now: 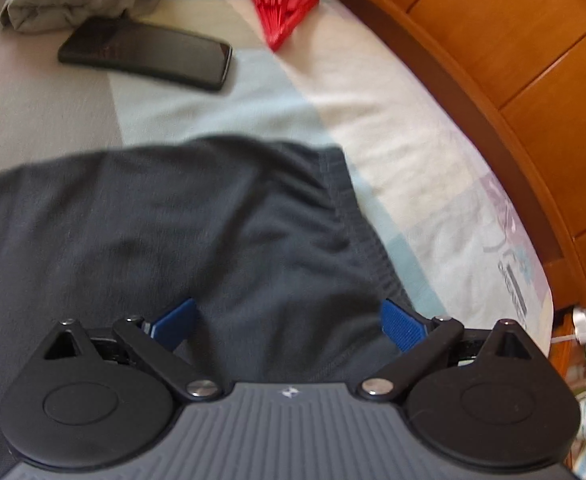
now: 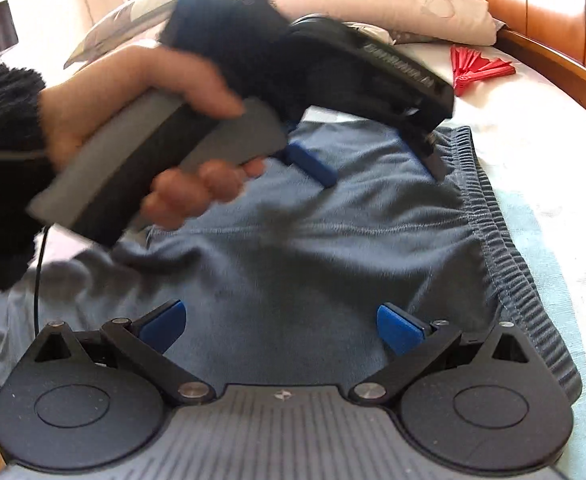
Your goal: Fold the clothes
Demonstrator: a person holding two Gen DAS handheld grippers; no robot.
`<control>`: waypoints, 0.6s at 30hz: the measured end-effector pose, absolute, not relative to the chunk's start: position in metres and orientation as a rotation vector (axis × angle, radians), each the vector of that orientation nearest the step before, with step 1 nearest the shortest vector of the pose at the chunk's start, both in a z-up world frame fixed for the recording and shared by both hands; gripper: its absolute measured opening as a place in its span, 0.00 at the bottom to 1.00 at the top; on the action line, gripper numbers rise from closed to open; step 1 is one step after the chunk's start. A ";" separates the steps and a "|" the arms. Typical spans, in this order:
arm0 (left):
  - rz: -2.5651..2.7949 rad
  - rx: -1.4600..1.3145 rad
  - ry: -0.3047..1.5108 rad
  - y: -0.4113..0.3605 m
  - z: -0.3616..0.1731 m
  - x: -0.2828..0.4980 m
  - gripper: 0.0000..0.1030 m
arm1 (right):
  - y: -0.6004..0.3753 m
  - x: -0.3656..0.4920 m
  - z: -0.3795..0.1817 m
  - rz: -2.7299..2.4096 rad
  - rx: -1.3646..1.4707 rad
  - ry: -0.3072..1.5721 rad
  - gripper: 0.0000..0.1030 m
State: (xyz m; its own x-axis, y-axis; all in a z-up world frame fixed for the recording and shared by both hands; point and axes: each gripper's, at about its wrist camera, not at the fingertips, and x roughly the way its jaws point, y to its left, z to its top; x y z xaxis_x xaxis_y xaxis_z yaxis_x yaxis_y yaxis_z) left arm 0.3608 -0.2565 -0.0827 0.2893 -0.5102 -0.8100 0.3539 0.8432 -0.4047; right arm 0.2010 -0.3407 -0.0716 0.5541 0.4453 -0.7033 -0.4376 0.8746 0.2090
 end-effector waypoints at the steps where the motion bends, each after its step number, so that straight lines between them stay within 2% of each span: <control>1: -0.571 -0.155 1.137 -0.259 -0.082 0.363 0.95 | -0.340 0.201 -0.072 0.523 0.004 0.837 1.00; 10: -0.558 -0.118 1.094 -0.258 -0.051 0.346 0.95 | -0.344 0.201 -0.074 0.523 0.005 0.837 1.00; 18: -0.513 -0.110 0.996 -0.162 0.032 0.289 0.95 | -0.350 0.195 -0.075 0.497 0.001 0.821 1.00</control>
